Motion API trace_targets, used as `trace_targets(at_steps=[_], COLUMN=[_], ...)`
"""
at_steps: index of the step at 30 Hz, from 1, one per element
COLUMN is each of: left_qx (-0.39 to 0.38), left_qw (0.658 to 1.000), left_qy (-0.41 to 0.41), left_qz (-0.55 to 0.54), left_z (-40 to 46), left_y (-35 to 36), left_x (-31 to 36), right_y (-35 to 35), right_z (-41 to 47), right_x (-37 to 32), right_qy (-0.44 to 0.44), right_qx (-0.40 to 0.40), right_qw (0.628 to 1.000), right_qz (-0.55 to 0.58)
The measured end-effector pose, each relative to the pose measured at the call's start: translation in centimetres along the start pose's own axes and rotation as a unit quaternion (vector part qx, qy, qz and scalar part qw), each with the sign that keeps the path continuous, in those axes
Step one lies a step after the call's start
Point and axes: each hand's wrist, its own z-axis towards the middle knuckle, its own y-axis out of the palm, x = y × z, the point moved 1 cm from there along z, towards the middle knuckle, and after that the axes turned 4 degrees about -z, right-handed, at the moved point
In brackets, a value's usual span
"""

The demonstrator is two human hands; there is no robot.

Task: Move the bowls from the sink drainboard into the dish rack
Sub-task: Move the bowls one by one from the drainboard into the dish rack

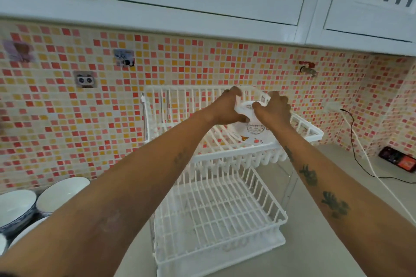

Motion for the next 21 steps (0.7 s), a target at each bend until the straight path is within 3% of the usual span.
trace_targets(at_steps=[3, 6, 12, 16, 21], left_qx=[0.090, 0.185, 0.374, 0.442, 0.480], left_qw=[0.993, 0.976, 0.909, 0.866, 0.767], left_qy=[0.038, 0.045, -0.040, -0.150, -0.340], left_qz=[-0.062, -0.110, -0.178, -0.181, -0.257], left_z=[-2.1, -5.5, -17.1, -27.6, -37.4], left_y=[-3.6, -8.6, -17.8, -18.5, -15.5], left_x=[0.0, -0.8, -8.5, -16.6, -25.8], right_y=[-0.2, 0.2, 4.0, 10.6, 22.3], right_z=[-2.2, -5.2, -15.6, -24.2, -30.6], right_x=[-3.9, -10.8, -24.5, -28.3, -29.2], right_qy=[-0.093, -0.158, -0.249, -0.266, -0.213], right_qx=[0.073, 0.093, 0.025, -0.094, -0.350], right_qw=[0.992, 0.966, 0.847, 0.805, 0.782], right_qz=[0.043, 0.180, 0.470, 0.523, 0.470])
